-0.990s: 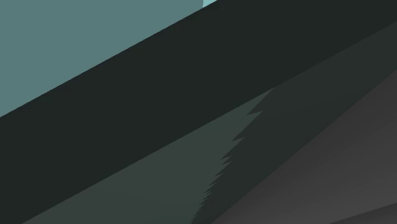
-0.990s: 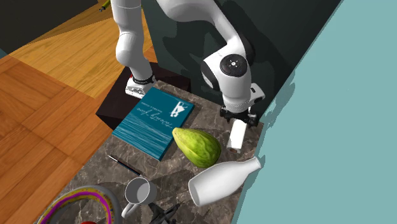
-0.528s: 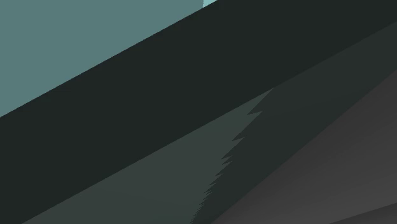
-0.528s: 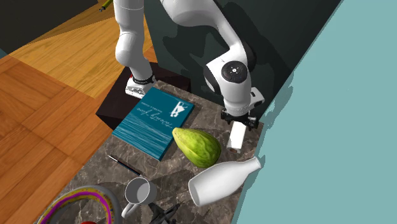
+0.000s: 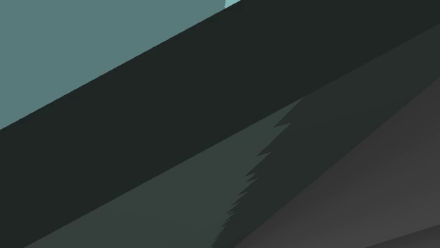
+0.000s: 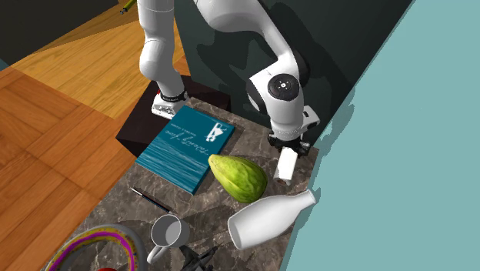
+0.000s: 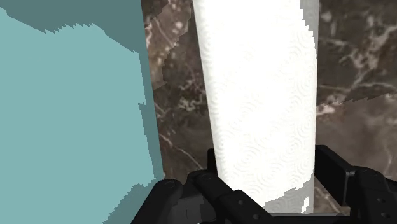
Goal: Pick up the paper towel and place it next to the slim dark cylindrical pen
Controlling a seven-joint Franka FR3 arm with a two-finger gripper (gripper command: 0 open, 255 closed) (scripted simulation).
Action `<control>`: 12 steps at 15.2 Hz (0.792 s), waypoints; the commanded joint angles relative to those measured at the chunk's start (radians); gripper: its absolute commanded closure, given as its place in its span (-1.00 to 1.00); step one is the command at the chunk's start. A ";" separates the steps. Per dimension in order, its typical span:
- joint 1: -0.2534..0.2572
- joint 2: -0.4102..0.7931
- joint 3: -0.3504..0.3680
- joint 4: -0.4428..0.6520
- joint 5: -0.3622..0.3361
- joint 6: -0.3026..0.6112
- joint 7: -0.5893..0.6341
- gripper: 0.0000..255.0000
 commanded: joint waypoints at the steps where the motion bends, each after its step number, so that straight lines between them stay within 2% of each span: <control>1: 0.000 0.000 0.000 0.000 0.000 0.000 0.000 1.00; 6: 0.000 0.000 0.000 0.000 0.000 0.000 0.000 1.00; 12: 0.028 -0.054 -0.034 0.020 -0.073 -0.051 0.057 1.00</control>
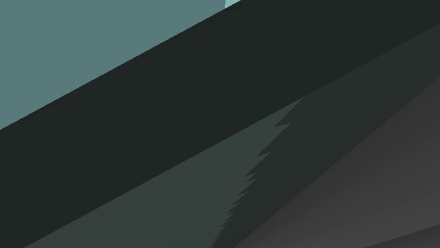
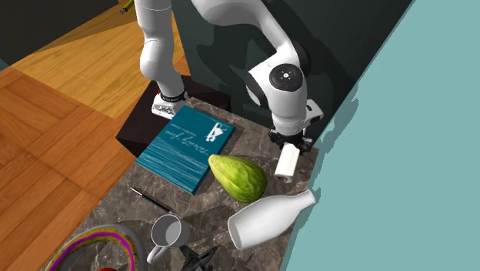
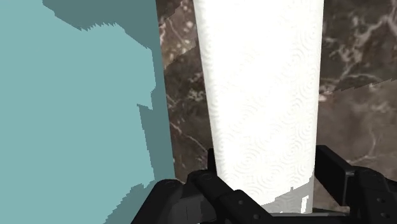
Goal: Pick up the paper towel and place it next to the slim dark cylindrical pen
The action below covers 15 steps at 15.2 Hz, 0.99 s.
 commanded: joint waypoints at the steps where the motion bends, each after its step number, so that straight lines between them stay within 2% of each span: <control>1: 0.007 -0.016 -0.010 0.009 -0.022 -0.018 0.017 1.00; 15: 0.046 -0.120 -0.055 0.094 -0.163 -0.158 0.131 1.00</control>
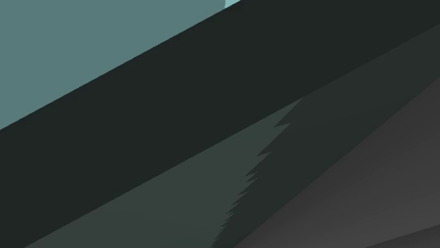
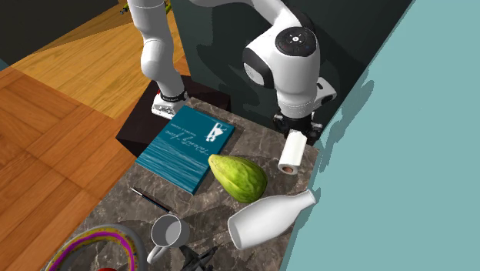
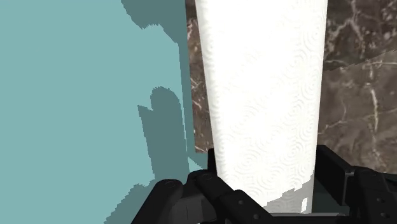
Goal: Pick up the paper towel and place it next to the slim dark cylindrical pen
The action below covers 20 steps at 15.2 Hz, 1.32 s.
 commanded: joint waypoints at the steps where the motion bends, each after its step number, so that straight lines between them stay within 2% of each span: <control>1: 0.004 -0.013 -0.004 0.014 -0.017 -0.021 0.014 1.00; 7: 0.011 -0.042 -0.011 0.066 -0.056 -0.087 0.049 1.00; 13: -0.016 -0.225 -0.054 -0.081 -0.199 -0.064 0.027 1.00; 20: -0.105 -0.405 -0.083 -0.193 -0.347 -0.080 -0.015 1.00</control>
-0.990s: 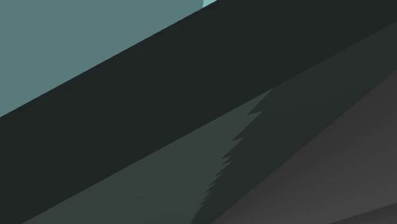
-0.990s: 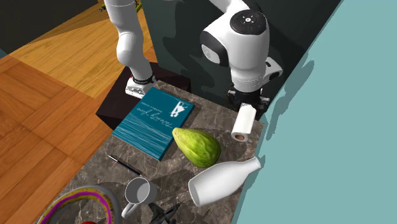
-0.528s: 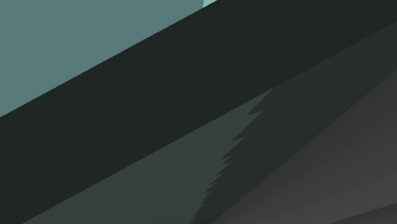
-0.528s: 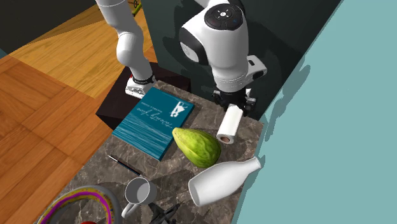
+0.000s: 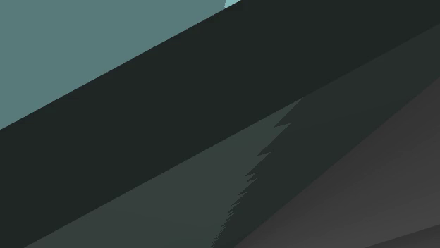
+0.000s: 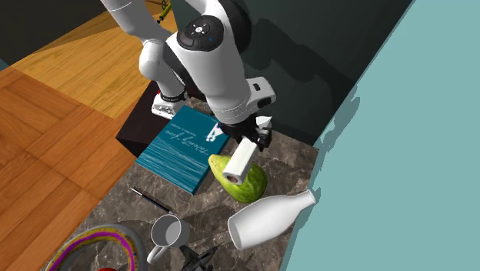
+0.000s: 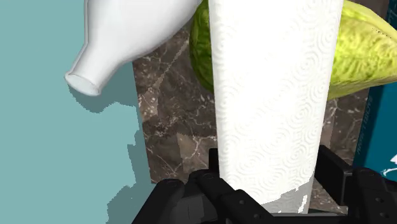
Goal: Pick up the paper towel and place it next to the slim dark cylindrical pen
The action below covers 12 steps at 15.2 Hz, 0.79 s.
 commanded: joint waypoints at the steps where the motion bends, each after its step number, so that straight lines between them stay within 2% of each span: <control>1: -0.029 -0.041 -0.010 -0.022 -0.034 -0.009 -0.021 1.00; 12: -0.183 -0.204 -0.098 -0.063 -0.169 -0.096 -0.183 1.00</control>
